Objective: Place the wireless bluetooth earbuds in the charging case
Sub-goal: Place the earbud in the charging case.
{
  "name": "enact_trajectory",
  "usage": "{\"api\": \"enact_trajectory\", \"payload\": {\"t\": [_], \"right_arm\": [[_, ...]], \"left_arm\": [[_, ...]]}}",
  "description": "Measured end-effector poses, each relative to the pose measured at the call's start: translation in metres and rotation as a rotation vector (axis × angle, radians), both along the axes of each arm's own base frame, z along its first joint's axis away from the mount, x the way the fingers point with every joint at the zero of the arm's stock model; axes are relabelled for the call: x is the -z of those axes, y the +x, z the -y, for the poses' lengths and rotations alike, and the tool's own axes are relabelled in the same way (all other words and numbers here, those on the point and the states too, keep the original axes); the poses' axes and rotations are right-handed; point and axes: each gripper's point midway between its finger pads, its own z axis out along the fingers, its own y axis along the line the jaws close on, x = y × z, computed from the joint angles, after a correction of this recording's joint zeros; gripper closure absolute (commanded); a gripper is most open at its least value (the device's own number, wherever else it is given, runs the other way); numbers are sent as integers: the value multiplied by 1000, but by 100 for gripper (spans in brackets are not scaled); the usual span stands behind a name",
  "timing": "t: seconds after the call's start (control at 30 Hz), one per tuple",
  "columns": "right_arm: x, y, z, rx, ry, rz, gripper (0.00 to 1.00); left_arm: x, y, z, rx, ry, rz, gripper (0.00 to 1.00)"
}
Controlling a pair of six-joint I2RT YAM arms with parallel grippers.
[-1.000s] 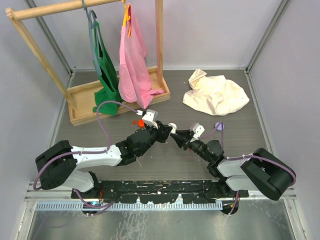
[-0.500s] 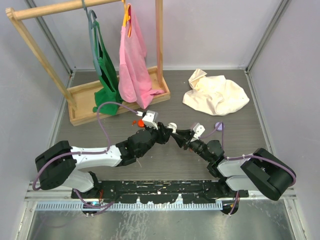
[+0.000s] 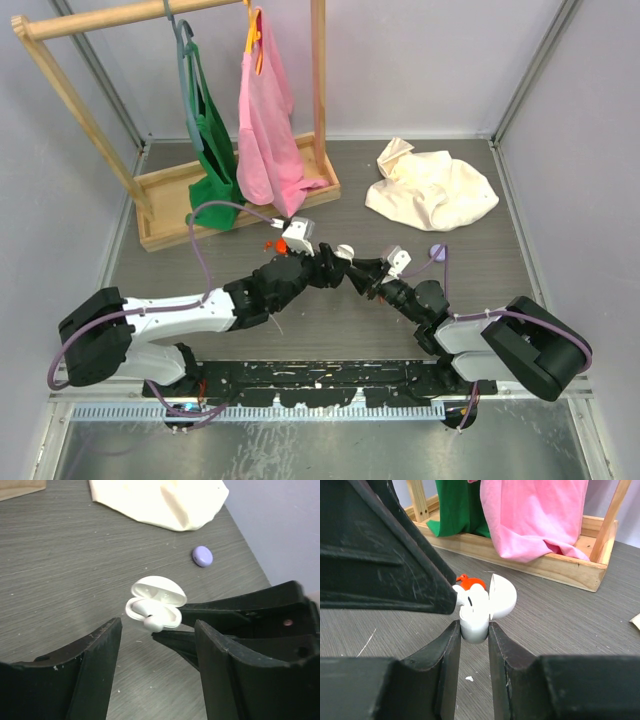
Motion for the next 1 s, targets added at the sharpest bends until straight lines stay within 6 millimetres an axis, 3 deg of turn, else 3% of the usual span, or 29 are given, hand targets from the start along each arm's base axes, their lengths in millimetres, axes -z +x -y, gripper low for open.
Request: {"api": "enact_trajectory", "payload": {"t": [0.17, 0.57, 1.0], "right_arm": [[0, 0, 0, -1, 1, 0, 92], [0, -1, -1, -9, 2, -2, 93], [0, -2, -2, -17, 3, -4, 92]], "left_arm": [[-17, -3, 5, 29, -35, -8, 34], [-8, 0, 2, 97, -23, -98, 40], [-11, -16, 14, 207, -46, -117, 49]]}}
